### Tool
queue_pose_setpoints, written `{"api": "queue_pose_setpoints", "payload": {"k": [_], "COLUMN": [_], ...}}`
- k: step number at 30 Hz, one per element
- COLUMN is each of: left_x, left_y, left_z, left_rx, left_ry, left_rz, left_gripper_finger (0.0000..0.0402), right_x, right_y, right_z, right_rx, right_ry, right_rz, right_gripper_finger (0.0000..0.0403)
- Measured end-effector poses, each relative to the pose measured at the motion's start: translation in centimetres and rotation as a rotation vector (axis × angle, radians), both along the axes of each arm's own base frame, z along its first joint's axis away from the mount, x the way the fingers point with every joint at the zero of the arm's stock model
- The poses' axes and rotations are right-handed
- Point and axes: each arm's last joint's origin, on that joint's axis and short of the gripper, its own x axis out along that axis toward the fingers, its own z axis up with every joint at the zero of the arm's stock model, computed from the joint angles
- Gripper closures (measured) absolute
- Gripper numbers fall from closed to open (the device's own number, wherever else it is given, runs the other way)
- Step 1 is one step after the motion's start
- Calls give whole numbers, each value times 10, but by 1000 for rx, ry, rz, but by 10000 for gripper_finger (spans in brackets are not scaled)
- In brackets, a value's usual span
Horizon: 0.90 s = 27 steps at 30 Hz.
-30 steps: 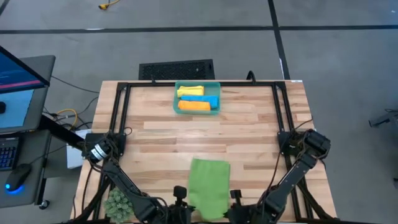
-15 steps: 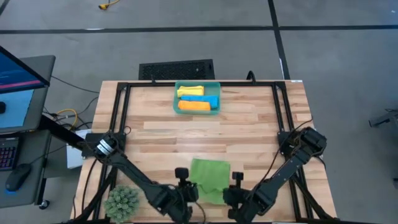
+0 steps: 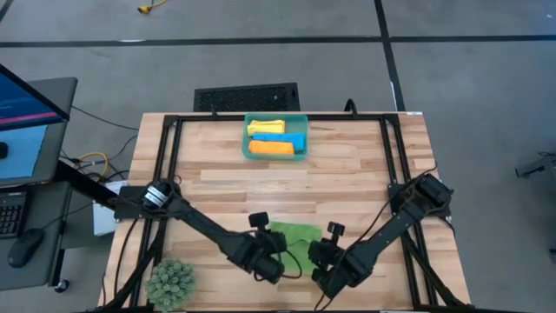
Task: Roll microfiber towels into tight, uniform cylinder then place into a basket
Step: Fold the green microfiber towel
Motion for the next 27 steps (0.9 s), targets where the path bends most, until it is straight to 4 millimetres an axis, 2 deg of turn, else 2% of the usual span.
{"api": "queue_pose_setpoints", "payload": {"k": [11,20,23,27], "left_x": [7,7,7,8], "left_y": [13,14,14,14], "left_z": [-2,-1,-1,-1], "left_rx": [-71,-28,-21,-12], "left_ry": [54,92,98,95], "left_rz": [-1,-82,-96,-93], "left_gripper_finger": [401,400,381,329], "right_x": [12,13,14,17], "right_y": [-15,-17,-18,-22], "right_z": [-1,-1,-1,-1], "right_rx": [59,61,62,61], "right_ry": [54,54,54,55], "right_rz": [-45,-53,-57,-69], "right_gripper_finger": [376,324,308,291]}}
